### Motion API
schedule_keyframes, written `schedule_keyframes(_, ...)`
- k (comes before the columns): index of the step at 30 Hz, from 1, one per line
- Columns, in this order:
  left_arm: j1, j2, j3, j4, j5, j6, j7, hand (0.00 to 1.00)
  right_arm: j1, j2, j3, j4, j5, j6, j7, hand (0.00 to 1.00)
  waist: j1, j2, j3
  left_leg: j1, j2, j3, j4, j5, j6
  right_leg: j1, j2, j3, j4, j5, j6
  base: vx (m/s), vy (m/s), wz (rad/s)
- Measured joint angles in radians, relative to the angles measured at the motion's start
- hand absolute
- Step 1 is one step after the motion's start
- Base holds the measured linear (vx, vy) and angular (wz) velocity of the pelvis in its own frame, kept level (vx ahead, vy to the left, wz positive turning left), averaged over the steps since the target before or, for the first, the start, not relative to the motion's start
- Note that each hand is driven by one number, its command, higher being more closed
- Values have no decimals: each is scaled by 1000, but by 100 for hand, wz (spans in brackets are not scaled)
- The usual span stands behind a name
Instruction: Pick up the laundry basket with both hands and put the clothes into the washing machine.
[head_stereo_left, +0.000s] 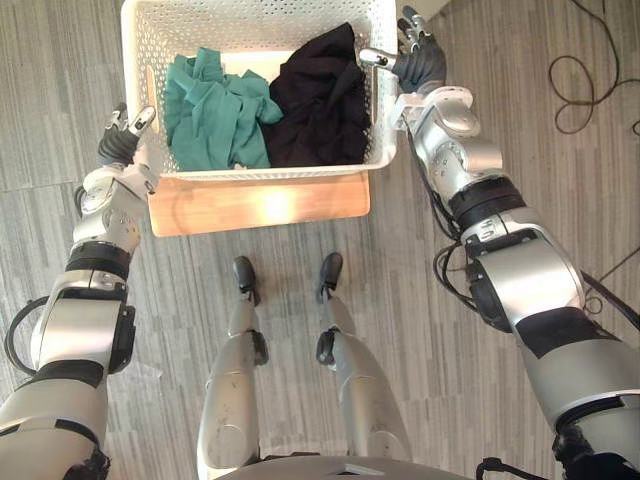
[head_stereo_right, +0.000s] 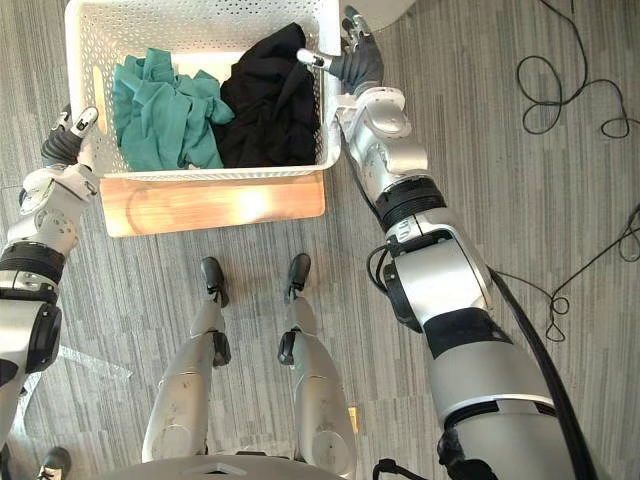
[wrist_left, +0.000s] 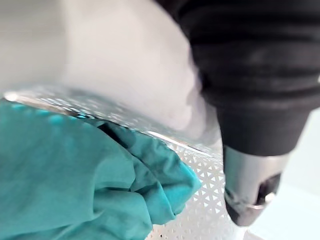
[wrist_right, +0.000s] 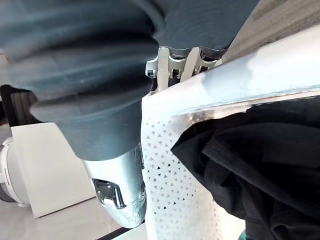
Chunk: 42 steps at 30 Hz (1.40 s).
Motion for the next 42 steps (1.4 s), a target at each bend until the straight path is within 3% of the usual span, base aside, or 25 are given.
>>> schedule_keyframes(11,9,-12,3,27,1,3,-2,0,0,-3,-8,4,-23,5,2,0,-2,0,0,-7,-1,1,0,0,0,-7,0,4,0,1,3,-3,127,0)
schedule_keyframes(17,1,-34,3,47,3,13,-4,0,-3,2,16,141,-103,64,20,0,1,0,0,-19,-1,-8,0,0,0,-15,0,-3,2,3,0,-1,136,3)
schedule_keyframes(21,-19,-38,4,77,14,19,-5,0,-21,-1,39,186,-128,91,84,0,-6,0,0,-24,0,-14,0,0,0,-15,-1,-12,4,8,-4,-1,141,5)
schedule_keyframes(35,-112,-8,-3,74,169,47,-12,0,-26,-23,51,216,-180,79,134,0,-4,0,0,-32,-1,-34,0,4,-4,-15,-1,-29,4,8,-9,-27,138,3)
schedule_keyframes(42,-171,69,-122,-48,188,40,-34,0,18,-45,3,198,-182,59,134,0,12,0,0,-30,-3,-36,0,4,-4,-13,-4,-32,2,18,-5,-31,147,0)
